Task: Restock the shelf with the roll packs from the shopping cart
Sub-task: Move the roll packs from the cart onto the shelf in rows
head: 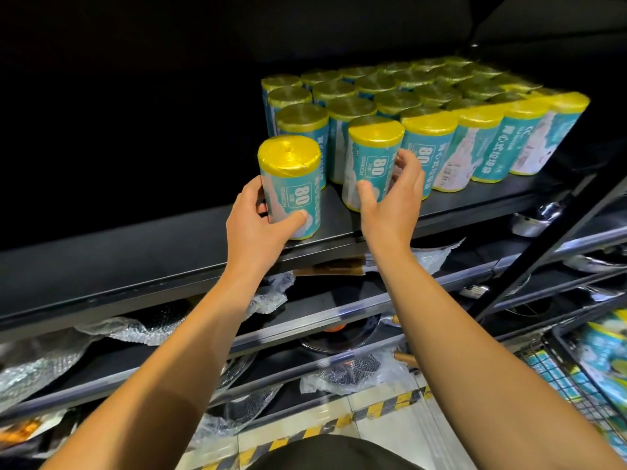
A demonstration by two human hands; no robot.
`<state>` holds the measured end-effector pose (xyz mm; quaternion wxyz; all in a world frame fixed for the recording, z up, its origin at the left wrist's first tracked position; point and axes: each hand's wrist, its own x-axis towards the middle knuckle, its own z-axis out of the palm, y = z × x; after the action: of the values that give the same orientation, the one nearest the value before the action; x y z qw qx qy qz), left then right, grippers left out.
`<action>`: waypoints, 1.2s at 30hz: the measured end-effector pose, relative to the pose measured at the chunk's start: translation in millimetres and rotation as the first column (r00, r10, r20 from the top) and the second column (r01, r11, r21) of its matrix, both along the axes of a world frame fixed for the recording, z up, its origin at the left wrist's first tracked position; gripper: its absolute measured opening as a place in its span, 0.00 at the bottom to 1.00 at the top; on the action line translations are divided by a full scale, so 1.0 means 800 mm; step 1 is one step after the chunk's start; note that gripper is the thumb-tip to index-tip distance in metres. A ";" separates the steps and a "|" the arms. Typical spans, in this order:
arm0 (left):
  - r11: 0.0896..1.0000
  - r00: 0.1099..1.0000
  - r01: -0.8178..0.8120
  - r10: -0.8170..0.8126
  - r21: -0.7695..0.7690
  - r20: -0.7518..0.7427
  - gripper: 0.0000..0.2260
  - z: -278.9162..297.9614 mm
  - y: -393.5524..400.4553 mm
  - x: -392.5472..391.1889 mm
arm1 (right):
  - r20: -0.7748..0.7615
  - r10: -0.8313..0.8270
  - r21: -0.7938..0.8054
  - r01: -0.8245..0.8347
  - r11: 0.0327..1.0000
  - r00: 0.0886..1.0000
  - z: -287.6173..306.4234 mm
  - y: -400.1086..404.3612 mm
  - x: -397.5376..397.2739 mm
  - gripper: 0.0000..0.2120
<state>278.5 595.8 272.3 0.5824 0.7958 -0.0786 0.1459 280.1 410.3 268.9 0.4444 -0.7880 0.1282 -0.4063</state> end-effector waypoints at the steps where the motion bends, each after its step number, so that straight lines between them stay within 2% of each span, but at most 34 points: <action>1: 1.000 1.000 0.029 -0.029 -0.005 -0.003 0.31 0.001 -0.001 0.000 | -0.004 0.000 0.002 0.000 1.000 1.000 -0.001 -0.001 0.000 0.31; 4: 0.993 0.993 0.115 -0.115 -0.020 -0.027 0.34 0.001 -0.012 0.003 | -0.027 0.002 0.018 -0.001 1.000 1.000 -0.002 -0.005 0.000 0.32; 7: 0.987 0.988 0.157 -0.156 0.037 -0.019 0.28 0.003 -0.028 0.011 | -0.044 0.008 0.033 -0.006 0.999 0.999 -0.001 -0.008 -0.001 0.32; 12: 0.969 0.995 0.075 -0.088 0.234 0.046 0.26 0.010 -0.042 0.027 | -0.047 0.025 0.034 -0.023 0.999 0.999 -0.001 -0.010 -0.004 0.31; 16: 0.984 0.999 0.021 -0.026 0.177 0.023 0.28 0.006 -0.051 0.023 | -0.052 0.038 0.051 -0.035 0.998 0.998 -0.001 -0.009 -0.007 0.31; 19: 0.990 0.999 -0.010 0.004 0.144 0.040 0.25 0.004 -0.051 0.016 | -0.072 0.077 0.084 -0.071 0.994 0.994 0.000 -0.008 -0.013 0.32; 23: 0.993 0.999 -0.025 0.027 0.114 -0.017 0.26 0.005 -0.053 0.006 | -0.104 0.145 0.097 -0.135 0.986 0.984 0.001 -0.010 -0.029 0.33; 27: 0.988 0.997 -0.067 0.060 0.138 0.053 0.25 0.001 -0.057 -0.035 | -0.133 0.211 0.052 -0.205 0.977 0.968 -0.005 -0.015 -0.066 0.31; 31: 0.984 0.992 -0.004 -0.019 0.181 0.123 0.23 -0.007 -0.086 -0.093 | -0.201 0.270 0.023 -0.271 0.962 0.942 -0.013 -0.039 -0.125 0.29; 36: 0.965 0.974 0.137 -0.173 0.226 0.147 0.23 -0.037 -0.167 -0.156 | -0.289 0.194 -0.014 -0.206 0.978 0.938 -0.036 -0.109 -0.208 0.28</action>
<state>153.8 462.5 242.4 0.4943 0.8304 -0.2041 0.1562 113.5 323.1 239.8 0.4428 -0.8569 0.1015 -0.2436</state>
